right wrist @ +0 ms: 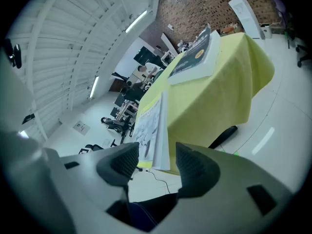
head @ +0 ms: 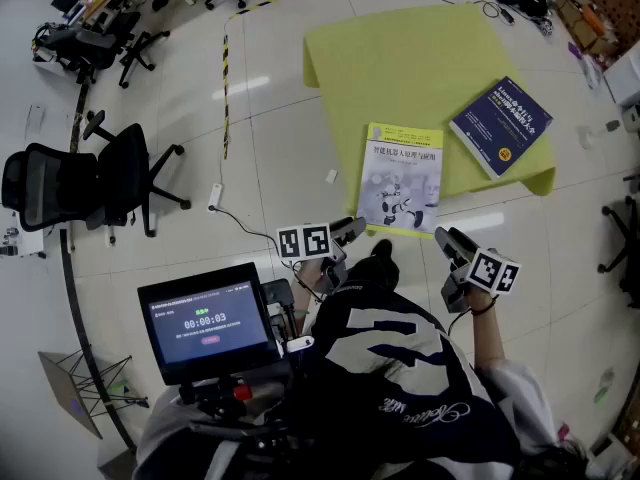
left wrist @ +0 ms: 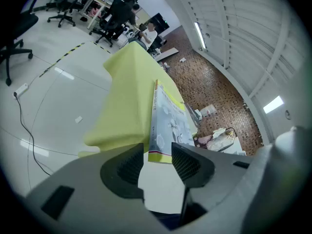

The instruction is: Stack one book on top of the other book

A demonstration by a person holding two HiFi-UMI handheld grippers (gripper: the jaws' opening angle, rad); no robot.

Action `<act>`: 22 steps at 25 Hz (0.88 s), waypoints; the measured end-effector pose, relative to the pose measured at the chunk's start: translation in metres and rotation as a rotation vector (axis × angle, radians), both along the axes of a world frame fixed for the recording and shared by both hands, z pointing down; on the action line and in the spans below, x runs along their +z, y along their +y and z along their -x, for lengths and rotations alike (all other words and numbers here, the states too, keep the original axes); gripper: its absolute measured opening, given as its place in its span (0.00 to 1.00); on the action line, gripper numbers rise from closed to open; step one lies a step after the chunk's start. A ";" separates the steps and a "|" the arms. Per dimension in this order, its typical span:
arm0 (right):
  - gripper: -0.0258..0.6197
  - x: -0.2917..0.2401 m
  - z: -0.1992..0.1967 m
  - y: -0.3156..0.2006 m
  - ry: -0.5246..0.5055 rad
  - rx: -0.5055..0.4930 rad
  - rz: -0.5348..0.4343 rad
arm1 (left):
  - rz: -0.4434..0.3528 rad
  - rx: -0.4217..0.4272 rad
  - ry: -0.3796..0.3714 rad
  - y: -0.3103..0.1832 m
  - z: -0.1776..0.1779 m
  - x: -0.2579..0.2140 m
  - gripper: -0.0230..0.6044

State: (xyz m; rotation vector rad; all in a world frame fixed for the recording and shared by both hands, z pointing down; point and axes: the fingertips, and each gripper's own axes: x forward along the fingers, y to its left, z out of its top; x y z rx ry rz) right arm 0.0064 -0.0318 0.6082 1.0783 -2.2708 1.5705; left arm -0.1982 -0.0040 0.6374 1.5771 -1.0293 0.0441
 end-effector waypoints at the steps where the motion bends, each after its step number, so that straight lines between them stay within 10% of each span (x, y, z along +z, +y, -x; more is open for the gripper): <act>1: 0.39 0.003 0.003 -0.005 -0.007 -0.001 0.011 | 0.001 0.011 0.013 0.000 -0.002 0.000 0.31; 10: 0.43 0.047 0.050 -0.042 -0.120 -0.045 0.164 | 0.028 0.022 0.113 -0.020 -0.005 0.011 0.31; 16: 0.20 0.030 0.060 -0.037 -0.237 -0.079 0.184 | 0.034 0.006 0.155 -0.019 -0.004 0.007 0.31; 22: 0.18 0.024 0.052 -0.018 -0.236 -0.104 0.233 | 0.038 -0.005 0.162 -0.023 -0.001 0.008 0.31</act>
